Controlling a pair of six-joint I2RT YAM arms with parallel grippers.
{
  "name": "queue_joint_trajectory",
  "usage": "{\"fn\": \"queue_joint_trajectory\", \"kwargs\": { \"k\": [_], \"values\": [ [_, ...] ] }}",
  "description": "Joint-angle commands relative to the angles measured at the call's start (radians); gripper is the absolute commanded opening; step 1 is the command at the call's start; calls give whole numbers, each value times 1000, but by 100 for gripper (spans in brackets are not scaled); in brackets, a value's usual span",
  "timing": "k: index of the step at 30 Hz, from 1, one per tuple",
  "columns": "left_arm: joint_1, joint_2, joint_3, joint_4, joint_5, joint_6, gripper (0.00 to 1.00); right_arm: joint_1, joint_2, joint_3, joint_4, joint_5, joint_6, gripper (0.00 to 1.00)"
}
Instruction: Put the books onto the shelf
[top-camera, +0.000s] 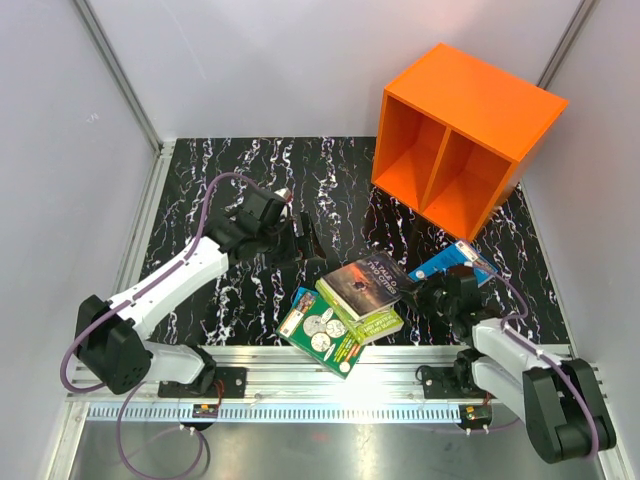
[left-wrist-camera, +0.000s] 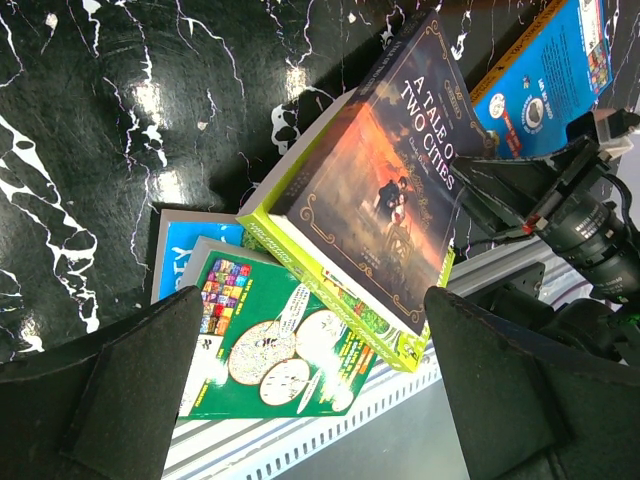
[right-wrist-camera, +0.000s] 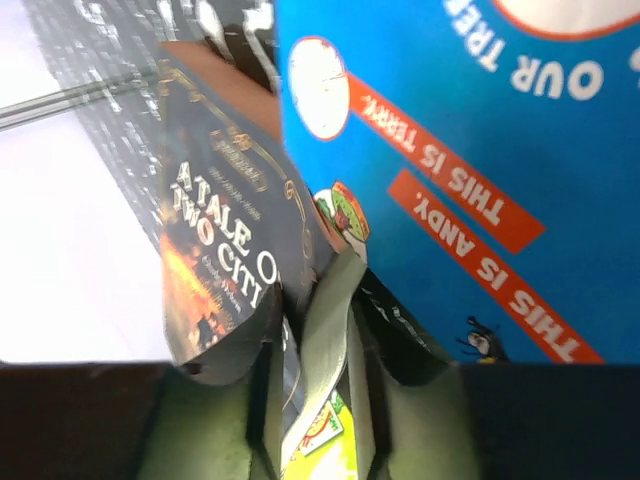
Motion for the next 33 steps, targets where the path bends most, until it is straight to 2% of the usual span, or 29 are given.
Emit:
{"fn": "queue_joint_trajectory", "kwargs": {
  "k": [1, 2, 5, 12, 15, 16, 20, 24, 29, 33],
  "values": [
    [-5, -31, -16, 36, -4, -8, 96, 7, -44, -24, -120, 88, -53, 26],
    [-5, -34, -20, 39, -6, -10, 96, 9, -85, -18, -134, 101, -56, 17],
    [-5, -37, -22, 42, -7, -5, 96, 9, -172, 21, -282, 120, -74, 0],
    [-5, -13, 44, 80, 16, 53, 99, 9, -324, 264, -505, 89, -140, 0],
    [-2, 31, 113, 158, 109, 104, 99, 9, -324, 371, -528, 5, -171, 0],
    [-1, 47, 133, 189, 210, 128, 99, 9, -305, 396, -528, -54, -177, 0],
    [-1, 154, 231, 327, 426, 154, 99, 9, -296, 537, -557, -164, -228, 0],
    [2, 240, 315, 440, 510, 150, 99, 9, -319, 649, -563, -263, -271, 0],
    [2, 372, 403, 465, 621, 153, 99, 9, -295, 787, -531, -441, -268, 0],
    [17, 398, 420, 505, 692, 150, 99, 9, -256, 858, -525, -566, -274, 0]
  ]
}}
